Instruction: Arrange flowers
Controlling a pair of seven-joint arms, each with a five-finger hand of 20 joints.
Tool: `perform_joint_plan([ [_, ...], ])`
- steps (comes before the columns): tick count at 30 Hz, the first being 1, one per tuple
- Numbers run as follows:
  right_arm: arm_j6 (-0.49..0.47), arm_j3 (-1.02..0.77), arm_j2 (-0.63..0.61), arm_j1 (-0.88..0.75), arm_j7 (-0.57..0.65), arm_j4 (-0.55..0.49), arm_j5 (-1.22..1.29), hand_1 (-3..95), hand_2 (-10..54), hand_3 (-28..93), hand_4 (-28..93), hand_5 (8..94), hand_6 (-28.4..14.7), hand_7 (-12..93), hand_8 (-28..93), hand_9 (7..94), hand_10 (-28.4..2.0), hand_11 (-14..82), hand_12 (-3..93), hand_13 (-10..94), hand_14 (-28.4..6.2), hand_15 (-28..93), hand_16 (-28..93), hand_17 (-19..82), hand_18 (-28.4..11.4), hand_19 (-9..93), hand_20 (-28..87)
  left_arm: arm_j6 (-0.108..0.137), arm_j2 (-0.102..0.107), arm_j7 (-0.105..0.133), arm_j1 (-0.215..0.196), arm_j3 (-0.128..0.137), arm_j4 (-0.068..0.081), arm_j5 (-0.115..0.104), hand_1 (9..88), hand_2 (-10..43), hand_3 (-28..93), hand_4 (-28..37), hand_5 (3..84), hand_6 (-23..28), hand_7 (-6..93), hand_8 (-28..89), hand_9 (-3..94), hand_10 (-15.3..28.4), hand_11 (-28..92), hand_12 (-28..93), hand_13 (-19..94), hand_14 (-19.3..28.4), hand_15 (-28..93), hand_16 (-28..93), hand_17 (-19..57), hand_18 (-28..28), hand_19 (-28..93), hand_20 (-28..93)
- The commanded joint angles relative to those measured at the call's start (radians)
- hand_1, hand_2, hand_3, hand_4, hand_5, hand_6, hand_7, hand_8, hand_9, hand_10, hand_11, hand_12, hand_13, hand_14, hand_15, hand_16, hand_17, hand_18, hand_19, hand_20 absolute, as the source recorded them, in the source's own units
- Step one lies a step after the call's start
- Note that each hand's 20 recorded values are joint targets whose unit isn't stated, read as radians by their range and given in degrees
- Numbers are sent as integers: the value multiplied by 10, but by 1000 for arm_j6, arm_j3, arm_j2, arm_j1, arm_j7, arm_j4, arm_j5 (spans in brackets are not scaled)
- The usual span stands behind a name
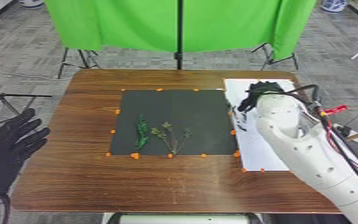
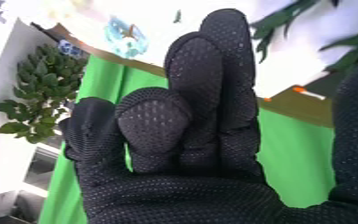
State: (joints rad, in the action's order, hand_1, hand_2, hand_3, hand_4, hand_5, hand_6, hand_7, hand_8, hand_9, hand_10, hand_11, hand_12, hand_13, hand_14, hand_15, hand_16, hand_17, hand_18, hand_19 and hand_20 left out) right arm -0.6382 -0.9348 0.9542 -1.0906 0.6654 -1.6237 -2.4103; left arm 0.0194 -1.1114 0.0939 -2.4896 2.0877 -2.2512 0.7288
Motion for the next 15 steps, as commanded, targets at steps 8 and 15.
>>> perform_joint_plan([
  [8,60,19,6,-13,-23,49,-26,201,-95,649,-283,762,1,466,-145,842,-104,479,326,766,-86,756,279,441,-225,932,578,3,13,5,-15,-4,6,-7,241,-69,695,-283,294,6,227,-113,239,101,207,154,218,138,298,8,-99,231,443,62],
  [15,71,26,27,-20,-39,92,-27,218,-94,656,-283,763,2,467,-150,842,-104,480,326,766,-87,756,280,439,-224,932,577,7,19,11,-16,-6,6,-11,242,-68,694,-283,294,6,228,-112,239,102,206,154,219,138,299,8,-99,230,443,62],
])
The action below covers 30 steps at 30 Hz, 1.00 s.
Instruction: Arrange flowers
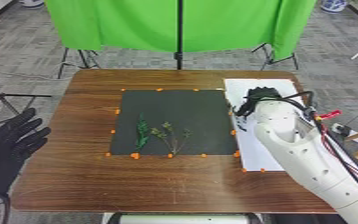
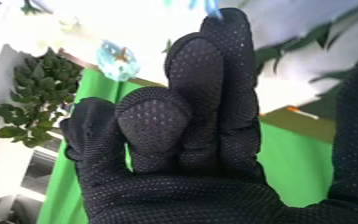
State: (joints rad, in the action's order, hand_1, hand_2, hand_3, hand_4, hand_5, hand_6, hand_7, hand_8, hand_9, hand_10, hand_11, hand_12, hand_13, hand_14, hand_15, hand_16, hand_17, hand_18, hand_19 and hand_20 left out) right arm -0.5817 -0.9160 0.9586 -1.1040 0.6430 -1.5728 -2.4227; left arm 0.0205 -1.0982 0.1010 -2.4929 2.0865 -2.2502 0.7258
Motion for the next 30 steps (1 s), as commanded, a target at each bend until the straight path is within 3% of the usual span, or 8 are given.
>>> perform_joint_plan([
  [1,3,-25,43,-25,-42,43,-36,223,-92,654,-283,763,3,467,-151,842,-105,480,326,767,-87,756,280,439,-224,932,577,5,4,3,-12,-5,6,-7,241,-68,694,-283,294,6,229,-112,239,102,206,154,219,139,299,8,-99,231,442,62],
  [8,8,3,56,-37,-70,38,-31,250,-86,645,-283,768,6,467,-155,846,-101,483,324,769,-87,757,280,440,-223,932,576,3,-3,0,-9,-7,4,-4,240,-69,697,-283,294,6,229,-114,239,102,207,155,219,139,298,8,-99,231,443,62],
  [10,-8,19,58,-39,-90,34,-44,253,-90,691,-283,778,9,467,-157,857,-95,481,321,777,-84,756,277,446,-222,932,577,-3,-16,-7,-3,-6,4,4,240,-68,696,-283,294,6,229,-114,239,101,207,155,219,139,298,8,-99,231,443,62],
  [14,-29,12,62,-57,-158,30,-61,307,-94,795,-281,796,21,469,-161,880,-83,469,315,795,-74,746,278,453,-219,932,580,1,-12,-7,-2,-10,4,2,241,-67,696,-283,294,6,228,-113,239,101,207,155,219,139,298,8,-100,231,444,62],
  [16,-28,12,67,-58,-153,33,-58,355,-93,789,-282,804,20,446,19,894,-76,462,316,803,-69,740,281,457,-217,932,580,7,-9,-3,-6,-11,3,-3,242,-66,695,-283,294,6,228,-113,239,101,207,155,219,139,298,8,-99,231,443,62],
  [24,-1,2,63,-65,-143,27,-43,370,-61,815,-282,822,18,434,53,913,-74,453,316,822,-66,735,283,472,-216,932,589,0,-19,-7,-1,-9,4,4,241,-64,693,-283,294,6,228,-113,239,102,205,154,218,139,298,9,-99,231,443,62],
  [26,19,0,58,-74,-147,26,-45,378,-66,827,-282,829,16,433,71,919,-73,453,316,826,-66,738,285,475,-214,932,594,5,-10,1,-7,-13,4,-3,241,-63,693,-283,294,6,228,-113,239,102,205,155,218,139,298,9,-99,231,443,62],
  [30,78,-22,58,-97,-137,19,-32,345,-72,896,-220,827,11,507,157,937,-71,472,292,868,-48,719,282,516,-211,932,608,9,-14,3,-10,-12,3,-1,240,-63,694,-282,294,6,228,-112,238,102,206,155,218,139,299,9,-100,232,444,62],
])
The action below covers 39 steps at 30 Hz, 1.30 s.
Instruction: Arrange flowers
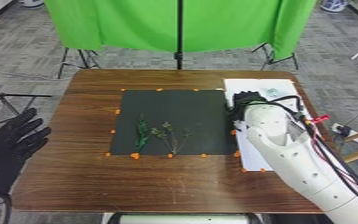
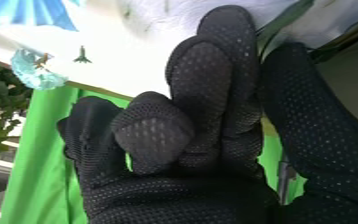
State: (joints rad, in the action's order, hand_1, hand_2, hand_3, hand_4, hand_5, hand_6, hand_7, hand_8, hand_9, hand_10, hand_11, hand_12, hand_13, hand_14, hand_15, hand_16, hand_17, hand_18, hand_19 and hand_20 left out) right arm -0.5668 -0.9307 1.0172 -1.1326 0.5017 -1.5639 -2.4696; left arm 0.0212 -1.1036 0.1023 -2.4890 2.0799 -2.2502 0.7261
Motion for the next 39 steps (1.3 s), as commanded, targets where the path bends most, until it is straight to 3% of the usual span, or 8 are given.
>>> perform_joint_plan([
  [1,78,-16,-2,-75,5,6,25,344,-73,898,-211,825,12,519,158,937,-70,474,289,873,-46,713,283,522,-209,932,605,9,-9,2,-14,-4,3,-1,240,-62,695,-282,293,6,228,-112,238,101,206,155,218,139,298,9,-100,232,444,62],
  [6,188,-60,-3,-110,17,-13,57,366,-87,901,-215,809,-12,526,141,934,-67,423,283,889,-24,643,297,526,-202,932,572,5,-17,-3,-8,-6,4,4,241,-61,694,-282,294,6,228,-113,237,101,206,155,218,139,298,8,-100,232,445,62],
  [10,286,-110,-1,-161,10,-39,77,399,-88,900,-224,780,-69,525,83,899,-70,386,329,857,-20,621,310,497,-191,932,526,7,-14,1,-11,-9,4,3,243,-63,695,-282,294,6,229,-113,237,100,206,155,218,138,298,8,-100,232,444,61],
  [12,328,-133,2,-183,-4,-51,92,375,-32,927,-228,877,-49,264,103,827,-71,472,347,784,-28,733,271,463,-174,932,583,11,-14,1,-11,-10,4,2,244,-63,696,-282,294,6,229,-113,236,100,206,155,218,138,298,8,-100,232,445,61],
  [17,476,-176,-5,-235,-59,-81,110,379,-13,932,-203,832,-52,378,80,802,-82,500,373,762,-43,780,267,452,-178,932,603,4,-22,-10,4,-10,9,8,248,-64,695,-281,292,5,230,-114,236,100,206,155,218,137,298,9,-100,231,444,61],
  [20,513,-194,-13,-256,-72,-110,123,381,-6,932,-194,829,-56,391,75,799,-85,513,375,760,-49,792,270,452,-181,932,609,6,-17,-1,-3,-10,7,6,249,-64,695,-279,292,5,231,-114,236,100,207,154,218,137,298,9,-100,231,444,61],
  [29,509,-224,-18,-277,-110,-171,131,384,-3,932,-198,836,-60,382,67,798,-84,523,376,763,-49,799,273,454,-186,932,617,4,-19,2,-8,-9,5,6,250,-64,695,-278,291,5,234,-115,234,99,208,155,218,137,300,8,-99,231,445,61],
  [39,486,-268,-7,-356,-143,-341,155,377,0,932,-189,844,-60,368,62,801,-82,528,375,767,-46,802,275,457,-186,932,623,5,-20,-3,-10,-6,5,4,252,-64,695,-277,291,5,235,-116,234,100,209,154,217,137,301,7,-99,231,444,60],
])
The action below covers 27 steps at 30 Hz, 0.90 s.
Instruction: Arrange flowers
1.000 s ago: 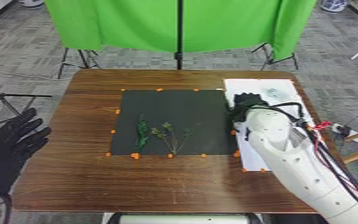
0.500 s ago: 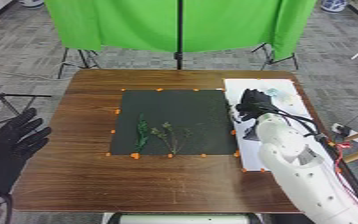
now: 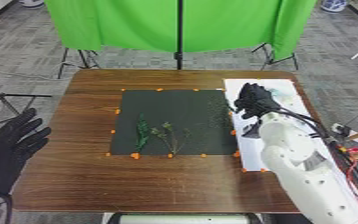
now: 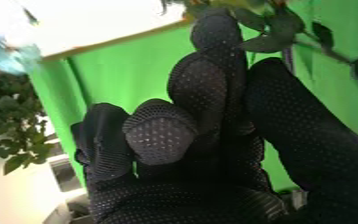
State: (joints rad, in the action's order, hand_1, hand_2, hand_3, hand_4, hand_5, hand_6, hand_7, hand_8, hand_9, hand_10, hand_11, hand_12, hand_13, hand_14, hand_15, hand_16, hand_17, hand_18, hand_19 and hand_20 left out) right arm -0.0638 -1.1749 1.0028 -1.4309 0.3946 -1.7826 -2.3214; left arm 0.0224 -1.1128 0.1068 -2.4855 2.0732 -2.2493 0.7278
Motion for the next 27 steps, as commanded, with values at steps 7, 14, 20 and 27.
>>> perform_joint_plan([
  [7,0,27,25,-100,-142,-125,-21,375,0,932,-189,849,-59,359,58,804,-79,527,374,769,-45,801,276,459,-185,932,625,4,-5,-10,-9,-3,6,1,252,-63,695,-278,292,5,234,-116,234,99,211,153,217,136,301,7,-99,231,444,60],
  [14,7,67,14,-104,-233,-52,-116,375,1,932,-198,858,-57,339,58,802,-75,525,374,770,-42,800,277,460,-183,932,625,0,-5,-16,2,-6,10,3,252,-62,694,-278,291,5,234,-116,234,99,212,154,217,136,301,7,-100,231,444,61],
  [20,1,61,-6,-125,-284,-42,-161,373,0,932,-204,868,-56,303,59,798,-72,522,374,766,-41,798,278,458,-180,932,625,-1,-12,-23,6,-5,11,4,250,-62,696,-279,291,5,236,-116,234,99,210,153,217,137,300,7,-100,231,444,61],
  [27,-36,69,-15,-158,-271,-78,-160,359,-2,932,-209,899,-84,190,69,797,-67,519,369,763,-39,797,272,453,-175,932,619,-1,-12,-14,-5,-4,8,3,249,-62,697,-279,292,5,234,-116,234,99,211,153,216,137,302,7,-100,232,444,61],
])
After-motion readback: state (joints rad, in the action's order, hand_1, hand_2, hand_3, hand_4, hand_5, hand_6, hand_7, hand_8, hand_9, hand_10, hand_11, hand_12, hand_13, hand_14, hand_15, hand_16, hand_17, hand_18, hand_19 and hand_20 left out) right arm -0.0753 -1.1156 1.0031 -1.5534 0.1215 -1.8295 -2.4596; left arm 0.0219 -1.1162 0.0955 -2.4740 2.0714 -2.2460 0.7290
